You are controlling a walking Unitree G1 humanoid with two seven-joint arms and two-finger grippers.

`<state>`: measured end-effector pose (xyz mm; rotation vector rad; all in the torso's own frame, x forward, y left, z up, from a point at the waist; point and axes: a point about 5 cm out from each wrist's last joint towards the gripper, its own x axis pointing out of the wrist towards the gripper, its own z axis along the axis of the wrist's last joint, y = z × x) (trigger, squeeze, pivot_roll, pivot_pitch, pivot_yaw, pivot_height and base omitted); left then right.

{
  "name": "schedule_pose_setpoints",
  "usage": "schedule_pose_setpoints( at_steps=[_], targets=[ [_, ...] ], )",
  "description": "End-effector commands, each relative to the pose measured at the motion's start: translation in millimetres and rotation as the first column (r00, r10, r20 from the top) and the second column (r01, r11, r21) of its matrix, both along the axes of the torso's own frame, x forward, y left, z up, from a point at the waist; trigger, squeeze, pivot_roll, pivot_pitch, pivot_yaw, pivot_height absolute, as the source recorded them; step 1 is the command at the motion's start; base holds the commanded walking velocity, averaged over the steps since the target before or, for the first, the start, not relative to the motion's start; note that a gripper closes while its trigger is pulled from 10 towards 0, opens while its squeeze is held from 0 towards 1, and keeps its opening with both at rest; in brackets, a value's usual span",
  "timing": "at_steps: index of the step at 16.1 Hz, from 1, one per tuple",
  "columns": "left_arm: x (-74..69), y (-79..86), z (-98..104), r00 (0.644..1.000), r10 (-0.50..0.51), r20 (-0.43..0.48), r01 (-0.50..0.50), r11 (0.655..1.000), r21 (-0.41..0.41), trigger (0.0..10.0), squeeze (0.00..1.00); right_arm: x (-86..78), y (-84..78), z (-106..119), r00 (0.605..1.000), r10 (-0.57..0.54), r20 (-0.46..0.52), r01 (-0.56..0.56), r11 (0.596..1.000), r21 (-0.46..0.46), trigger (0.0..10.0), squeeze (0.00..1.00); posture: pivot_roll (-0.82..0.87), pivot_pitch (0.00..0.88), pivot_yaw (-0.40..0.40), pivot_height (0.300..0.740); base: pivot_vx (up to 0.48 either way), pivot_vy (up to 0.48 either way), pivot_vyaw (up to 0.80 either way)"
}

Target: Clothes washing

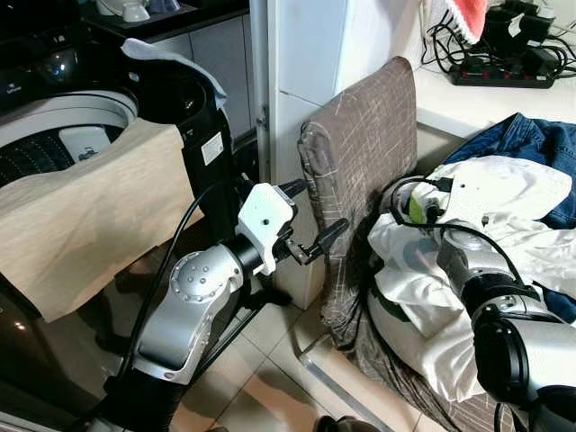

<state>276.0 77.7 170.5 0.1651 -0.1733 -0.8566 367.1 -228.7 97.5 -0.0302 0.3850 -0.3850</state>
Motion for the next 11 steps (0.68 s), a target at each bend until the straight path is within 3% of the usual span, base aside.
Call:
schedule_pose_setpoints(
  at_steps=[1,11],
  targets=[
    [-1.1,-2.2,2.2,1.000,-0.005,0.013,0.005,1.000,0.006,10.0,0.00,-4.1,4.1,-10.0,0.999,0.002,-0.038,-0.001,0.999,0.051,0.0,0.00,0.03,0.019,-0.019,0.740,0.000,0.000,0.00],
    [-0.7,-2.9,2.1,1.000,-0.004,0.018,0.004,1.000,0.016,10.0,0.00,-8.4,2.0,-16.1,0.999,-0.001,-0.042,0.003,0.999,0.050,0.0,0.00,0.03,0.023,-0.013,0.740,0.000,0.000,0.00]
  ],
)
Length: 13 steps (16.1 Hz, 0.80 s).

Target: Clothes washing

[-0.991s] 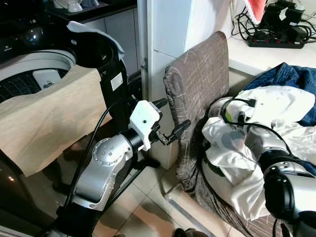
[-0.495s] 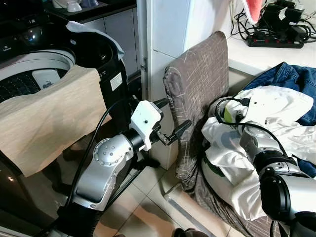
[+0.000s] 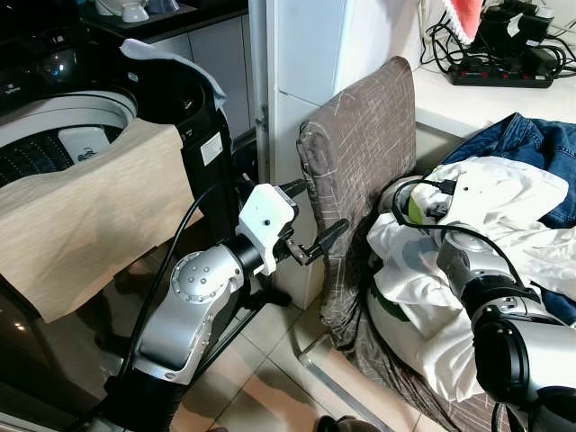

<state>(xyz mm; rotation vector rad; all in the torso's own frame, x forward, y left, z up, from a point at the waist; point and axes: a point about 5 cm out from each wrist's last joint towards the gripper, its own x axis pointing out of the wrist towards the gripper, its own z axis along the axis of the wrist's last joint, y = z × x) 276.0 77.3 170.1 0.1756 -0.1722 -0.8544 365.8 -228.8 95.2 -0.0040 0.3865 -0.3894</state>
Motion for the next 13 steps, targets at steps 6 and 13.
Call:
schedule_pose_setpoints(
  at_steps=[6,13],
  targets=[
    [-1.5,-3.4,0.1,1.000,0.002,0.009,-0.002,1.000,0.009,10.0,0.00,-5.8,3.8,-12.3,0.999,0.033,-0.025,-0.033,0.999,0.021,0.0,0.00,0.02,0.027,-0.016,0.740,0.000,0.000,0.00],
    [-0.7,-4.7,-0.1,1.000,0.005,0.010,-0.005,1.000,0.009,10.0,0.00,-5.4,3.7,-11.5,0.999,0.038,-0.017,-0.037,0.999,0.026,0.0,0.00,0.02,0.028,-0.015,0.740,0.000,0.000,0.00]
  ],
)
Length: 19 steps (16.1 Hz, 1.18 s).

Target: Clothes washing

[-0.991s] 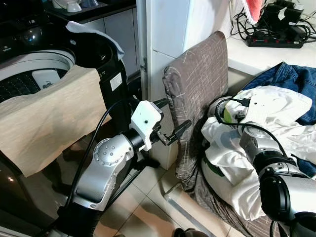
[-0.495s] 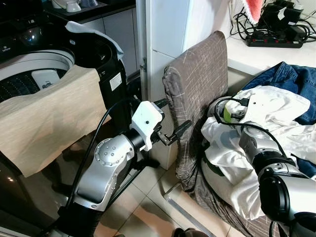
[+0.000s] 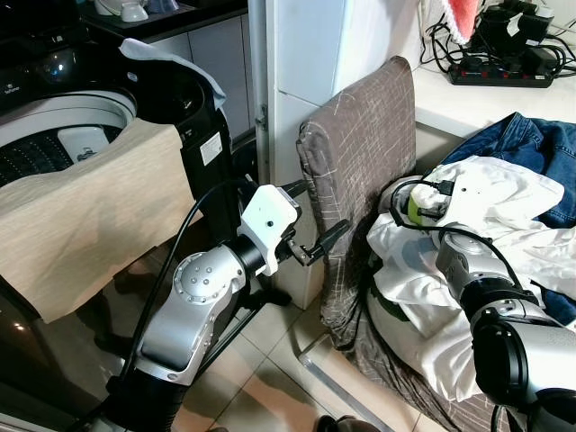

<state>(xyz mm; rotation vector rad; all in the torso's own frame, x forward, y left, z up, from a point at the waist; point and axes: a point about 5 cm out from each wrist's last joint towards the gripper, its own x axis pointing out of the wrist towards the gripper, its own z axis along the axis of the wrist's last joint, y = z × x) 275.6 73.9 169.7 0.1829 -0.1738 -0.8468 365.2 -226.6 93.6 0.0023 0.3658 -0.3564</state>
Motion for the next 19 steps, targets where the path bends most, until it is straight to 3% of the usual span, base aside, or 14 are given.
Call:
schedule_pose_setpoints(
  at_steps=[1,3,5,6,7,11,12,15,16,17,18,19],
  targets=[
    [-0.3,-1.3,0,1.000,-0.002,0.005,0.002,1.000,0.004,10.0,0.00,-5.4,1.1,-11,0.999,0.005,-0.042,-0.004,1.000,0.021,0.0,0.00,0.02,0.028,-0.015,0.740,0.000,0.000,0.00],
    [6.0,1.7,-4,0.998,0.066,-0.001,-0.066,0.998,0.023,10.0,0.00,1.7,5.7,0,0.999,0.037,0.005,-0.037,0.999,0.012,0.0,0.00,0.02,0.022,-0.013,0.740,0.000,0.000,0.00],
    [12.7,4.1,-7,0.992,0.126,0.000,-0.125,0.992,0.030,10.0,0.00,25.6,14.8,52,0.971,0.130,0.198,-0.115,0.990,-0.088,0.0,0.00,0.02,0.013,-0.012,0.740,0.000,0.000,0.00],
    [13.0,3.9,-7,0.992,0.124,-0.001,-0.124,0.992,0.030,10.0,0.00,28.4,15.7,60,0.964,0.139,0.225,-0.119,0.988,-0.099,0.0,0.00,0.02,0.009,-0.012,0.740,0.000,0.000,0.00],
    [13.9,3.9,-8,0.991,0.134,0.002,-0.134,0.990,0.032,10.0,0.00,37.8,19.4,92,0.928,0.177,0.329,-0.143,0.982,-0.125,0.0,0.00,0.02,0.006,-0.014,0.740,0.000,0.000,0.00],
    [15.7,5.0,-8,0.987,0.159,0.010,-0.159,0.987,0.028,10.0,0.00,47.0,35.5,140,0.834,0.291,0.468,-0.235,0.956,-0.177,0.0,0.00,0.03,0.000,-0.023,0.740,0.000,0.000,0.00],
    [17.2,6.5,-8,0.984,0.176,0.013,-0.176,0.984,0.023,10.0,0.00,49.0,47.5,154,0.777,0.375,0.505,-0.330,0.927,-0.181,0.0,0.00,0.03,0.000,-0.024,0.740,0.000,0.000,0.00],
    [27.5,16.6,0,0.959,0.283,0.032,-0.282,0.959,-0.028,10.0,0.00,46.5,64.6,182,0.645,0.496,0.581,-0.457,0.860,-0.226,0.0,0.00,0.03,0.000,-0.029,0.740,0.000,0.000,0.00],
    [35.9,27.0,8,0.925,0.378,0.029,-0.374,0.922,-0.100,10.0,0.00,41.8,71.7,197,0.556,0.546,0.627,-0.526,0.815,-0.243,0.0,0.00,0.03,0.000,-0.029,0.740,0.000,0.000,0.80],
    [38.2,30.9,12,0.912,0.410,0.026,-0.404,0.906,-0.126,10.0,0.00,39.2,73.6,207,0.516,0.557,0.651,-0.545,0.799,-0.253,0.0,0.00,0.03,0.000,-0.027,0.740,0.000,0.000,0.79],
    [40.9,35.7,15,0.897,0.442,0.015,-0.435,0.887,-0.157,10.0,0.00,34.5,76.3,221,0.450,0.574,0.684,-0.576,0.772,-0.268,0.0,0.00,0.03,0.000,-0.025,0.740,0.000,0.000,0.79],
    [44.9,44.0,21,0.868,0.496,0.014,-0.483,0.852,-0.202,10.0,0.00,23.6,80.0,246,0.326,0.607,0.724,-0.631,0.710,-0.311,0.0,0.00,0.03,0.000,-0.025,0.740,0.000,0.000,0.78]
  ],
)
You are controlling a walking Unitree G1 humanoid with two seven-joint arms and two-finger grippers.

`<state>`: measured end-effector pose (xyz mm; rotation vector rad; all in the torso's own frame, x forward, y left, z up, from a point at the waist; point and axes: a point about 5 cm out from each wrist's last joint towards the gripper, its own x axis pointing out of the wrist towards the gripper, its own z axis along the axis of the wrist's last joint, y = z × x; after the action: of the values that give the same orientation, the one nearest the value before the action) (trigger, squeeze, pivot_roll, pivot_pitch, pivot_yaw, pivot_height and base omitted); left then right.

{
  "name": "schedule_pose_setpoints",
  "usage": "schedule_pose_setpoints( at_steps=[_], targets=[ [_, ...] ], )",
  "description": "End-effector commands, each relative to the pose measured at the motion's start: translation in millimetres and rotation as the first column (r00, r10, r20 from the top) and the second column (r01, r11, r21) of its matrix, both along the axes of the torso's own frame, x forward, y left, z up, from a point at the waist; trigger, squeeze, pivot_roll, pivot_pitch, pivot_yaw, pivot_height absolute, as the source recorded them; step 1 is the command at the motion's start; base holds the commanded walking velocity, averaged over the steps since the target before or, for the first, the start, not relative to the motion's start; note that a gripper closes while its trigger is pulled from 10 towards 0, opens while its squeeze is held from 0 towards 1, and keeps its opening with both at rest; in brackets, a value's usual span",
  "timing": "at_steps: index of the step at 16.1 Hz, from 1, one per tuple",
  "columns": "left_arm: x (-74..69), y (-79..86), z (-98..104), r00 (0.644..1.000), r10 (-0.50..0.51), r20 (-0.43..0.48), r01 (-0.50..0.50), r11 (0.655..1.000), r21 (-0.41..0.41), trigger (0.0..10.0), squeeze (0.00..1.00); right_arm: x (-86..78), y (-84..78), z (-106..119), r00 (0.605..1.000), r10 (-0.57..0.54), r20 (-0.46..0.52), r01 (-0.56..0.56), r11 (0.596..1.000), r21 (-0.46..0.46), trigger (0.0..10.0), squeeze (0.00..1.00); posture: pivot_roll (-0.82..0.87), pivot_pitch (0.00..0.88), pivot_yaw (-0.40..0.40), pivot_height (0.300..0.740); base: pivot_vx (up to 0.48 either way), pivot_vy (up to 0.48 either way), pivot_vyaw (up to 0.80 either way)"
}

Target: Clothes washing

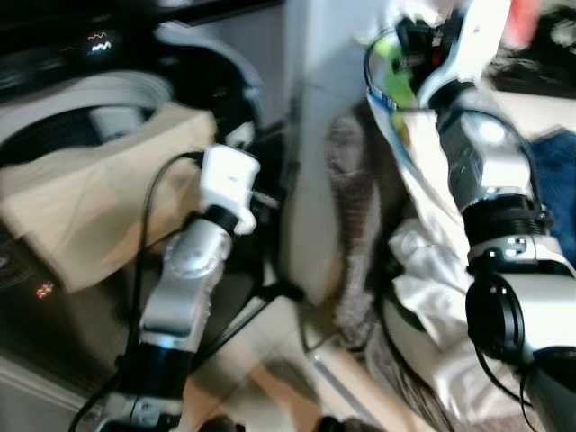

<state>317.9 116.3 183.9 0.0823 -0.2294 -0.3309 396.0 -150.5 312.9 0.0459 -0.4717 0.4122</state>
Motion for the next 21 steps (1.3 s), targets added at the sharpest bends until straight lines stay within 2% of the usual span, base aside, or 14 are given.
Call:
schedule_pose_setpoints(
  at_steps=[1,3,5,6,9,10,11,12,13,14,15,16,19,21],
  targets=[
    [4.1,4.8,11,0.998,0.042,0.037,-0.041,0.999,-0.033,10.0,0.00,-11.4,5.2,33,0.989,0.098,0.113,-0.099,0.995,0.003,0.0,0.00,0.03,0.000,-0.025,0.740,0.000,0.000,0.77],
    [6.6,7.4,14,0.997,0.060,0.051,-0.058,0.998,-0.037,10.0,0.00,-13.6,8.0,31,0.981,0.168,0.098,-0.170,0.985,0.019,0.0,0.00,0.02,0.000,-0.024,0.740,0.000,0.000,0.78],
    [6.8,7.6,18,0.996,0.056,0.069,-0.053,0.998,-0.039,10.0,0.00,-22.0,19.0,16,0.943,0.329,0.045,-0.331,0.943,0.037,0.0,0.00,0.03,0.000,-0.026,0.740,0.000,0.000,0.77],
    [5.2,5.7,20,0.996,0.034,0.078,-0.032,0.999,-0.036,10.0,0.00,-25.9,22.1,11,0.929,0.370,0.030,-0.371,0.928,0.026,0.0,0.00,0.03,0.000,-0.026,0.740,0.000,0.000,0.77],
    [0.4,-0.4,24,0.995,-0.040,0.092,0.042,0.999,-0.020,10.0,0.00,-29.6,23.4,9,0.908,0.418,0.020,-0.418,0.907,0.049,0.0,0.00,0.03,0.001,-0.027,0.740,0.000,0.000,0.77],
    [-0.1,-1.1,25,0.994,-0.058,0.094,0.059,0.998,-0.010,10.0,0.00,-32.4,23.3,13,0.892,0.450,0.030,-0.451,0.889,0.078,0.0,0.00,0.03,0.001,-0.027,0.740,0.000,0.000,0.77],
    [0.0,-0.1,25,0.993,-0.060,0.097,0.061,0.998,0.001,10.0,0.00,-39.0,25.7,15,0.853,0.519,0.042,-0.521,0.849,0.092,0.0,0.00,0.03,0.001,-0.027,0.740,0.000,0.000,0.77],
    [0.4,0.9,26,0.993,-0.059,0.099,0.059,0.998,0.004,10.0,0.00,-41.8,27.0,15,0.839,0.542,0.042,-0.543,0.835,0.089,0.0,0.00,0.03,0.003,-0.024,0.740,0.000,0.000,0.77],
    [0.8,3.1,27,0.993,-0.056,0.109,0.054,0.998,0.019,10.0,0.00,-47.0,30.6,11,0.806,0.591,0.025,-0.591,0.803,0.082,0.0,0.00,0.03,0.003,-0.024,0.740,0.000,0.000,0.77],
    [0.6,4.0,30,0.991,-0.059,0.120,0.055,0.998,0.034,10.0,0.00,-47.8,32.2,5,0.796,0.605,0.006,-0.603,0.793,0.089,0.0,0.00,0.03,0.003,-0.024,0.740,0.000,0.000,0.77],
    [0.5,3.5,31,0.990,-0.062,0.125,0.058,0.998,0.038,10.0,0.00,-44.9,33.6,-1,0.796,0.605,-0.012,-0.598,0.788,0.147,0.0,0.00,0.03,0.004,-0.022,0.740,0.000,0.000,0.77],
    [0.4,3.1,31,0.990,-0.064,0.124,0.060,0.997,0.037,10.0,0.00,-44.1,35.1,-3,0.795,0.607,-0.017,-0.596,0.785,0.169,0.0,0.00,0.03,0.005,-0.021,0.740,0.000,0.000,0.76],
    [-0.9,-2.4,27,0.991,-0.080,0.111,0.077,0.996,0.034,10.0,0.00,-31.1,43.8,-11,0.859,0.509,-0.050,-0.484,0.841,0.242,0.0,0.00,0.03,0.005,-0.016,0.740,0.000,0.000,0.75],
    [-2.3,-8.7,22,0.992,-0.081,0.097,0.077,0.996,0.041,10.0,0.00,-18.2,45.6,-25,0.929,0.351,-0.117,-0.325,0.925,0.198,0.0,0.00,0.04,0.004,-0.023,0.740,0.000,0.000,0.76]
  ],
)
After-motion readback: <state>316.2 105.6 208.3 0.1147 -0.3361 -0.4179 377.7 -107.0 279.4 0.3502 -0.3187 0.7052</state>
